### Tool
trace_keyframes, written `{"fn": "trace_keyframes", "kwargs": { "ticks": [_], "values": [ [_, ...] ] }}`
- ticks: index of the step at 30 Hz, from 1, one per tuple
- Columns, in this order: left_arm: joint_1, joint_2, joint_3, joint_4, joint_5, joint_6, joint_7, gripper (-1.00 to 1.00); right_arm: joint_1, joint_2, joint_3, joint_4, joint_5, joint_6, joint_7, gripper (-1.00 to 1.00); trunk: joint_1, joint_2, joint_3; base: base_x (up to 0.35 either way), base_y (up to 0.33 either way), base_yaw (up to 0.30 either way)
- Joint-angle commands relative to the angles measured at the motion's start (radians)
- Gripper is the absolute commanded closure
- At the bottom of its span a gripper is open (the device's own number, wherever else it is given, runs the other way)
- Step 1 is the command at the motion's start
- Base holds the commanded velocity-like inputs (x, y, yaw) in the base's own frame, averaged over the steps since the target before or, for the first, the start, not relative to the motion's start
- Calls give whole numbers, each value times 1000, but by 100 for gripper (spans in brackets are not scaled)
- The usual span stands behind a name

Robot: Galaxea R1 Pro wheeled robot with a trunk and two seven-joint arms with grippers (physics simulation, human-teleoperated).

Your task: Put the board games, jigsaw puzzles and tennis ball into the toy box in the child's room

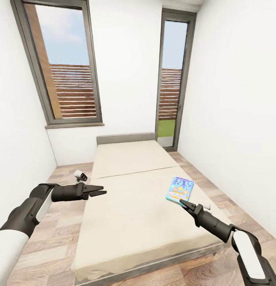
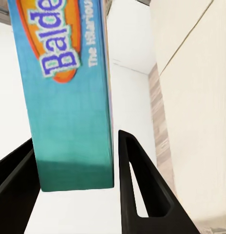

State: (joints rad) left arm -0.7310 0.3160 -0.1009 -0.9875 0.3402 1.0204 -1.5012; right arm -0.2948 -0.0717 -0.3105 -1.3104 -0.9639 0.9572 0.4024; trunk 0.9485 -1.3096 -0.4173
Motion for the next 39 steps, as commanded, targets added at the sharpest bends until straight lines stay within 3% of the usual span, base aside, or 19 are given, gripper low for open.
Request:
{"fn": "trace_keyframes", "kwargs": {
  "ticks": [1,30,39],
  "values": [
    [-1,1,-2,0,2,11,-3,-100,-1,2,-2,0,2,5,8,100,-4,7,3,0,0,-277],
    [-1,9,-2,0,2,10,-4,-100,-1,10,-2,1,7,3,7,100,-115,210,106,0,0,-276],
    [-1,8,-2,0,2,10,-4,-100,-1,-1,-1,4,0,-45,7,100,-150,273,138,0,0,-276]
  ]
}}
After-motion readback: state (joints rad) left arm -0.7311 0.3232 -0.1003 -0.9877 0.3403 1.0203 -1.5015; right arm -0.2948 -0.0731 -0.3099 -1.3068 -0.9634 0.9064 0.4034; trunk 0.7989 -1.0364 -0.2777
